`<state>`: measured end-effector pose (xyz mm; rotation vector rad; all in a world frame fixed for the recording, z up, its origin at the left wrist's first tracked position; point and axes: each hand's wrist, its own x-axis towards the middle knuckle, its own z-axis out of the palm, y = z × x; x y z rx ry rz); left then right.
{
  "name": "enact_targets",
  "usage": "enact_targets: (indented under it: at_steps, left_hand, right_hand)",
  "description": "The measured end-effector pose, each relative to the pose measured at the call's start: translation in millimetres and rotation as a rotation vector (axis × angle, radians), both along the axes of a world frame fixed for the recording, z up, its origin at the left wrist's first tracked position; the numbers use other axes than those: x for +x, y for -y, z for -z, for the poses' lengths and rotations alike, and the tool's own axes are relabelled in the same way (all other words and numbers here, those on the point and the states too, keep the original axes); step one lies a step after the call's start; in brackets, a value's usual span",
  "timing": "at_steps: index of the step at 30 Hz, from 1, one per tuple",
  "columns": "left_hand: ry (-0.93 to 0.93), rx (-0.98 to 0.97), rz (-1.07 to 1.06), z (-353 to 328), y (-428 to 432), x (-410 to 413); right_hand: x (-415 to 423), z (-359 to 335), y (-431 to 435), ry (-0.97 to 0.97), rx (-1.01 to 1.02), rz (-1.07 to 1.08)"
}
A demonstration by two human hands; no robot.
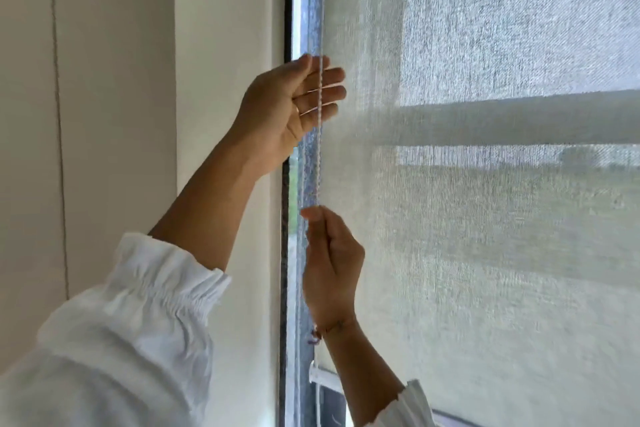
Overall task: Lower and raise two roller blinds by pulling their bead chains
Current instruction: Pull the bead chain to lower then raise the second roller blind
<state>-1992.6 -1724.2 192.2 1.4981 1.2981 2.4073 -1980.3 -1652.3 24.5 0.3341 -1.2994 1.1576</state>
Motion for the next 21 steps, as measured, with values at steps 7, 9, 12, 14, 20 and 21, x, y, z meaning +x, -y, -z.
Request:
enact_targets:
  at_steps: [7, 9, 12, 14, 20, 21]
  left_hand:
    - [0.015, 0.137, -0.217, 26, -34, 4]
    - [-0.02, 0.228, -0.179, 36, -34, 3]
    - [-0.039, 0.245, -0.155, 54, -34, 2]
    - [-0.025, 0.217, -0.197, 71, -33, -1]
    - [-0.005, 0.092, -0.334, 130, -31, -10]
    - [-0.005, 0.061, -0.358, 142, -32, -11]
  right_hand:
    - [-2, 38, -10, 0.23, -0.059, -0.228]
    - [-5, 36, -14, 0.297, -0.083, -0.39]
    - [-11, 24, -27, 0.343, -0.093, -0.402]
    - [-12, 7, -35, 0.304, -0.196, -0.48]
    - [2, -75, -34, 0.24, -0.221, -0.699]
    - [6, -88, -29, 0.228, -0.196, -0.706]
